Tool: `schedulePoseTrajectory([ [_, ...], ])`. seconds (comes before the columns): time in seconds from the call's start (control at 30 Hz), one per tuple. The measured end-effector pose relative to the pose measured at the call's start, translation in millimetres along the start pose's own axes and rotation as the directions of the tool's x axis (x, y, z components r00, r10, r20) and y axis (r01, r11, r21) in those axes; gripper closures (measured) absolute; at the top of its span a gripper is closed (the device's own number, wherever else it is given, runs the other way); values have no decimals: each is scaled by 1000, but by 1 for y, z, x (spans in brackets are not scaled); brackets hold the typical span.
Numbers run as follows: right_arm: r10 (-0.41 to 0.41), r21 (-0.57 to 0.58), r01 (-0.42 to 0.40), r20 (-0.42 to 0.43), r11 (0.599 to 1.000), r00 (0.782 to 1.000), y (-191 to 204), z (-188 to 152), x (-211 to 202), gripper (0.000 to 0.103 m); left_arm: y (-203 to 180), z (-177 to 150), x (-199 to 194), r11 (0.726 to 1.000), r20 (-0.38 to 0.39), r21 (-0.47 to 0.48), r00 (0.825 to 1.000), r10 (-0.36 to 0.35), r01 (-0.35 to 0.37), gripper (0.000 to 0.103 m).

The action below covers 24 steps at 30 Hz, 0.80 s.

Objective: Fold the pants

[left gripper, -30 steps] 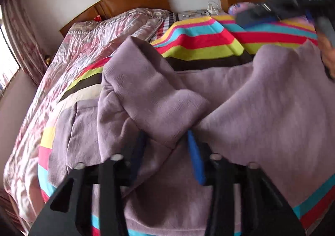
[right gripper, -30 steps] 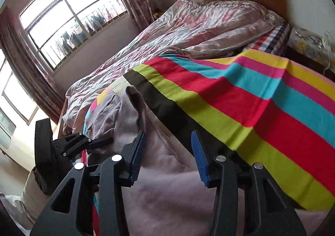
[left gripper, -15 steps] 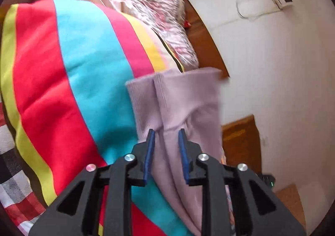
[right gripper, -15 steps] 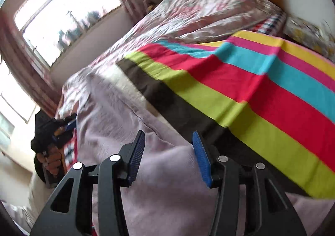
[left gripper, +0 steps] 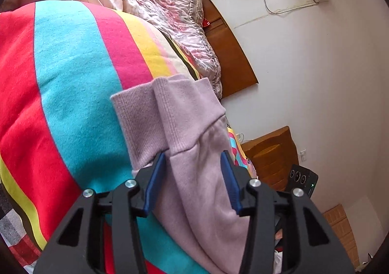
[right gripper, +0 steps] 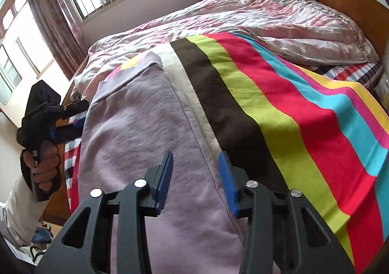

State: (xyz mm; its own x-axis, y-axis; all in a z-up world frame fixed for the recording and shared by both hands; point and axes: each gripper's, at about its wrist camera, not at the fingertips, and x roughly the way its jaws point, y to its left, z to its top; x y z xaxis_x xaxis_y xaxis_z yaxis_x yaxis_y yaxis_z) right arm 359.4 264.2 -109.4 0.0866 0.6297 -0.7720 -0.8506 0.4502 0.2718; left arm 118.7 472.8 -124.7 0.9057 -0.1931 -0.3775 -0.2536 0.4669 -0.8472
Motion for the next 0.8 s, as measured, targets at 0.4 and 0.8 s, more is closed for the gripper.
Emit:
schedulePoseTrajectory([
  [0.4,-47,-46,51,86,998,995,19,-2,-16,95,-27,5,-5,988,70,116,993,98,-106,96],
  [0.8,-97,-14,97,21,995,995,19,11,12,93,20,4,-12,991,8,41,992,128,-128,92],
])
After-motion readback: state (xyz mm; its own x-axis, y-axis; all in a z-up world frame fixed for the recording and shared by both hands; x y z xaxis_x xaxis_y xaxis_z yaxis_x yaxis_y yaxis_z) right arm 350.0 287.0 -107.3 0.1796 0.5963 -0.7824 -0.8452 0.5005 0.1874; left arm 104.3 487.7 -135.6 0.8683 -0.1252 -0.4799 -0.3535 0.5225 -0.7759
